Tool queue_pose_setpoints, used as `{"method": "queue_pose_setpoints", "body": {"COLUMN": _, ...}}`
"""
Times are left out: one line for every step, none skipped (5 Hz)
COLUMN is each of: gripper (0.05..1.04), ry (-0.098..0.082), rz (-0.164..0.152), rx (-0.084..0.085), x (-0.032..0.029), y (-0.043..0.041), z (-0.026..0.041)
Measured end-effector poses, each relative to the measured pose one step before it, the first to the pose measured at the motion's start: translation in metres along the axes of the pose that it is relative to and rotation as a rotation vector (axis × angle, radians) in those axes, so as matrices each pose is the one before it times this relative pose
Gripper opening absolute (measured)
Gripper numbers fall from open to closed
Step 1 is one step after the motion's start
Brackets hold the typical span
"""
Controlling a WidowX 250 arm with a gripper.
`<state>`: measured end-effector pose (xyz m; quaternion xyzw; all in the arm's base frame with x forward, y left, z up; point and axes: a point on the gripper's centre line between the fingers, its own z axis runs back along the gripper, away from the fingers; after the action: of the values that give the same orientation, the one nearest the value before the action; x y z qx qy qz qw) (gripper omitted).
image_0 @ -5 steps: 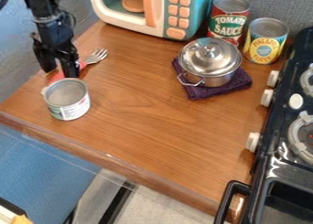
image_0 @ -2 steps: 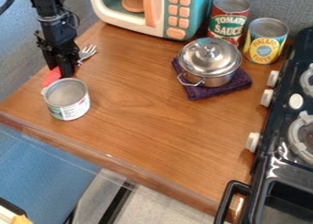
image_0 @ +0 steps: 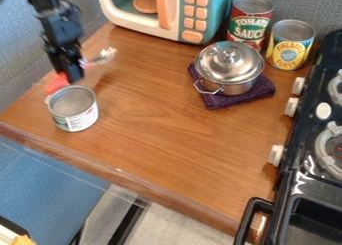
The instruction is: Moved the can from left side to right side of the table using orange spatula
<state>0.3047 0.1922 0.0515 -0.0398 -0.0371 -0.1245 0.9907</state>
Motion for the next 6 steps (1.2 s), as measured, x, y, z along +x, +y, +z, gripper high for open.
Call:
{"method": "queue_pose_setpoints", "body": {"gripper": 0.402, "ry": -0.0161, "rz": -0.0215, "rx": 0.0547, "x": -0.0209, "y": -0.00619, "z": 0.0243}}
{"method": "queue_pose_setpoints", "body": {"gripper": 0.402, "ry": 0.0175, "rz": 0.0141, "rx": 0.074, "x": -0.02986, "y": -0.00037, "z": 0.00916}}
{"method": "queue_pose_setpoints", "body": {"gripper": 0.402, "ry": 0.0266, "rz": 0.0223, "rx": 0.0458, "x": -0.02139, "y": -0.00029, "z": 0.00003}}
{"method": "queue_pose_setpoints", "body": {"gripper": 0.402, "ry": 0.0437, "rz": 0.0215, "rx": 0.029, "x": -0.01557, "y": -0.00092, "z": -0.0068}}
{"method": "queue_pose_setpoints", "body": {"gripper": 0.402, "ry": 0.0702, "rz": 0.0321, "rx": 0.0574, "x": -0.01427, "y": 0.00401, "z": -0.00653}}
{"method": "queue_pose_setpoints", "body": {"gripper": 0.402, "ry": 0.0857, "rz": 0.0066, "rx": 0.0252, "x": -0.01275, "y": -0.00036, "z": -0.00683}}
